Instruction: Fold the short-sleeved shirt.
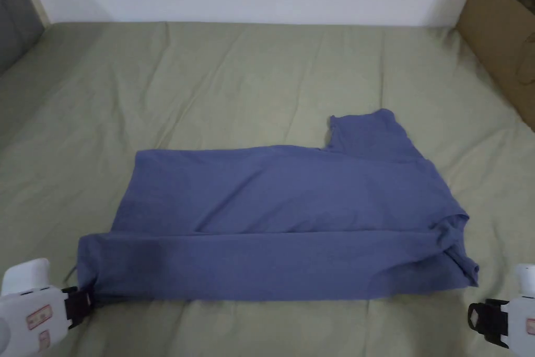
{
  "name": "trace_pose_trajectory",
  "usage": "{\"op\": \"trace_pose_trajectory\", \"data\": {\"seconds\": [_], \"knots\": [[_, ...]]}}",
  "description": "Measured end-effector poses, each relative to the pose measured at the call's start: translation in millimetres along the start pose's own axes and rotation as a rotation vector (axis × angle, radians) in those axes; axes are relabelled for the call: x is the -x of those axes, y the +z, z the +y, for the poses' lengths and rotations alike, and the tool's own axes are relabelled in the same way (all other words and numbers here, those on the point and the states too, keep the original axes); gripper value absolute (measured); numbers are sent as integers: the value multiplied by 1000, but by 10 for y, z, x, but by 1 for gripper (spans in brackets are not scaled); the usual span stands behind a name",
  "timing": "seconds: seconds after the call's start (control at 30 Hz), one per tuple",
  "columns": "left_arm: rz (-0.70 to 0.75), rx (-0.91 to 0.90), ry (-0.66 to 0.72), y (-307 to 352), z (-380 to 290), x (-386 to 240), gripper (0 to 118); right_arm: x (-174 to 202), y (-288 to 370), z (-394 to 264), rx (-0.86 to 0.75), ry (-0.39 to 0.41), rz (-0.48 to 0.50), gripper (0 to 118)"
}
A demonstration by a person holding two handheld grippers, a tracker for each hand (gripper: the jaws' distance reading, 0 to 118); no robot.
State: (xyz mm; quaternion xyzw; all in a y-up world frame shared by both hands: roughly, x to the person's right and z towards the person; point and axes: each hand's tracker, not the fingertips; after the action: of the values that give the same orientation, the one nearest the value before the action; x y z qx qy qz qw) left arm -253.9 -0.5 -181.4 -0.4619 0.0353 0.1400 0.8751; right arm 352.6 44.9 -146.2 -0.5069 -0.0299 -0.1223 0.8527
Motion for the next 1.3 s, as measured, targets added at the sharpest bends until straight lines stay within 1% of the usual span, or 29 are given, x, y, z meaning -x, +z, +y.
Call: {"op": "trace_pose_trajectory", "data": {"seconds": [0.07,0.1,0.13,0.17,0.2,0.23,0.3,0.33,0.37,0.4,0.43,0.47,0.5,0.53,0.57,0.6,0.7,0.77,0.87,0.93,1.03,1.1,1.17,1.23,1.27,1.3], "knots": [[25,-6,-71,56,4,-112,1,-11,-63,93,3,9,-19,3],[37,8,-96,65,16,-144,1,-7,-100,151,1,13,-41,16],[44,1,-107,82,23,-162,1,-8,-144,198,-4,14,-43,51],[43,-5,-109,104,30,-169,1,-24,-213,263,-8,15,-38,81],[42,-4,-110,144,27,-210,1,-18,-253,330,-19,5,-39,94],[40,-3,-111,160,37,-201,1,-17,-306,405,-25,-1,-31,94],[31,-2,-108,204,62,-193,2,-17,-511,549,-19,19,-15,94],[28,-3,-107,220,69,-202,1,-7,-641,594,9,54,-31,94],[28,-3,-108,223,73,-209,2,6,-783,612,52,43,-103,90],[29,-1,-106,228,77,-218,1,3,-865,597,69,29,-107,70],[29,0,-105,234,77,-229,1,9,-860,574,57,2,-61,43],[35,4,-110,241,89,-238,2,29,-744,561,11,-53,-69,37],[38,5,-115,263,97,-255,2,48,-669,546,-6,-45,-50,16],[39,3,-119,281,105,-267,2,73,-649,528,-9,-46,-15,12],[43,4,-131,293,120,-279,2,103,-663,535,4,-31,-50,12],[44,8,-138,298,139,-271,1,114,-671,529,14,14,-66,12],[32,4,-134,362,165,-250,1,91,-489,525,-10,-10,-42,12],[9,-14,-128,440,189,-228,1,23,-321,535,-29,-74,4,12],[6,-20,-140,590,221,-250,1,-7,-63,458,-48,-69,7,12],[8,-36,-175,703,182,-268,1,-6,74,353,-41,-31,-14,12],[4,-26,-187,830,92,-223,1,-94,207,149,-22,-28,-17,12],[7,-25,-198,940,-37,-197,1,-168,296,-51,-5,-91,-2,12],[20,-16,-202,1010,-208,-147,1,-218,330,-269,8,-91,1,12],[23,23,-199,1045,-389,-109,1,-254,289,-482,52,-83,-33,12],[30,37,-207,1035,-482,-76,1,-281,261,-583,64,-95,-35,12],[49,62,-210,1015,-564,-60,1,-316,232,-671,87,-135,-24,12]]}}
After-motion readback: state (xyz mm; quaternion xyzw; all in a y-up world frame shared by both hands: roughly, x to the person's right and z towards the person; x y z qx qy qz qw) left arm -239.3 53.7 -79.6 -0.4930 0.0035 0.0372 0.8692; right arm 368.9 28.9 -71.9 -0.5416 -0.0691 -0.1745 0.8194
